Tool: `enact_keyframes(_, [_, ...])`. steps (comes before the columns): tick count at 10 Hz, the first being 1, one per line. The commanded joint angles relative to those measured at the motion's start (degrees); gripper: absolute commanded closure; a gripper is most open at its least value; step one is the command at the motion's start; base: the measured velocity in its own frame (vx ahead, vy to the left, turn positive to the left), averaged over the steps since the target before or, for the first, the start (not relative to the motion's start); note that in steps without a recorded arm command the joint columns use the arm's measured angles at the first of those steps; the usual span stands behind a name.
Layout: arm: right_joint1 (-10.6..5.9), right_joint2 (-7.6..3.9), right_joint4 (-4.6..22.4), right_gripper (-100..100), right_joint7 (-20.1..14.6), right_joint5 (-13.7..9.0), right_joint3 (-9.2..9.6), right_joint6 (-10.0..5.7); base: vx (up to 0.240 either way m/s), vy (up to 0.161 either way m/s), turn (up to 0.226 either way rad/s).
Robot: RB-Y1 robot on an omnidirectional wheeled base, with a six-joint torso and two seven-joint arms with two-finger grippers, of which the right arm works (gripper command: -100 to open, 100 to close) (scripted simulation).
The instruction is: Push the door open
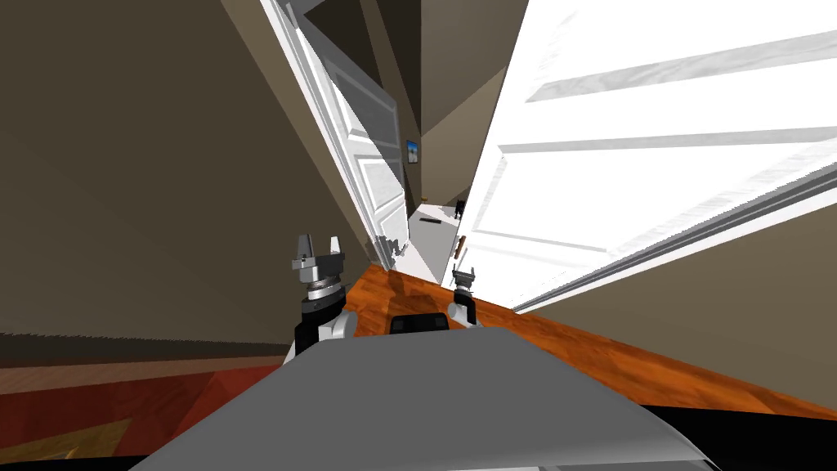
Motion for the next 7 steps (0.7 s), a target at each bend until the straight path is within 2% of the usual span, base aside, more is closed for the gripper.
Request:
enact_keyframes(1, [-0.48,0.54,2.0,-100,-1.7,-1.4,0.29,-0.36,0.08,-0.076,0.166])
enact_keyframes(2, [-0.91,1.01,3.5,-100,-2.7,-2.2,0.47,-0.65,0.095,-0.096,0.208])
enact_keyframes(4, [-1.36,1.57,5.0,-100,-3.8,-3.1,0.67,-0.96,0.073,-0.086,0.089])
enact_keyframes(5, [-1.17,1.38,4.6,-100,-3.5,-2.8,0.66,-0.92,0.026,-0.037,0.014])
enact_keyframes(6, [-1.28,0.15,5.0,-100,-3.9,-3.0,0.52,-1.1,0.107,-0.027,0.024])
enact_keyframes(7, [-1.29,-0.08,5.0,-100,-3.9,-3.0,0.49,-1.12,0.163,-0.058,0.023])
